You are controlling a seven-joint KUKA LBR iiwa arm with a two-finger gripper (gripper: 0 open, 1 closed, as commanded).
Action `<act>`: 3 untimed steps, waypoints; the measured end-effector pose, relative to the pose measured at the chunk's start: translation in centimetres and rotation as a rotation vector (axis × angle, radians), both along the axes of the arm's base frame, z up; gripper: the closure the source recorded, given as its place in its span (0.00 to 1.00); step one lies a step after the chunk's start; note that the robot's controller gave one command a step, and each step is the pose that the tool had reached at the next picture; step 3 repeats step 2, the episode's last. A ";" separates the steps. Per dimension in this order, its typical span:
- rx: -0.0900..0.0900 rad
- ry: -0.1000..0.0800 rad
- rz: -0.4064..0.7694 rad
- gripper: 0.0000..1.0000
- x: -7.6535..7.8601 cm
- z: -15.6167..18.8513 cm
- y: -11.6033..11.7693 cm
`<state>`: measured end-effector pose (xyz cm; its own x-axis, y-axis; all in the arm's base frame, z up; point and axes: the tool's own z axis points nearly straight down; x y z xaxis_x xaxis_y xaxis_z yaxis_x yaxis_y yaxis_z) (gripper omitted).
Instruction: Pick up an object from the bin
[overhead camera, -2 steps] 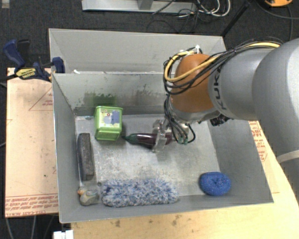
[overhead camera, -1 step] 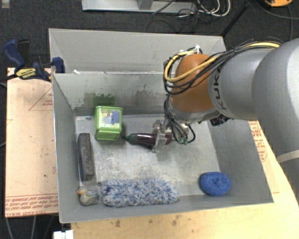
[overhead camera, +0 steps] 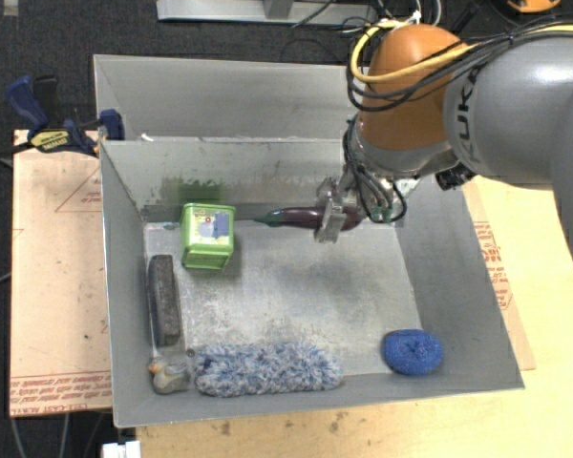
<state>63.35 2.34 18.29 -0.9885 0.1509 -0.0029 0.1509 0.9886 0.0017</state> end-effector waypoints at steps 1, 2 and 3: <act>0.000 0.000 0.000 1.00 0.0 0.0 0.0; 0.000 0.007 0.002 1.00 -1.0 4.8 0.3; 0.000 0.007 0.002 1.00 -1.0 4.8 0.3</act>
Offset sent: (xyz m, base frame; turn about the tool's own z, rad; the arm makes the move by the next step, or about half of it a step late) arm -0.0135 0.0040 0.0742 0.0003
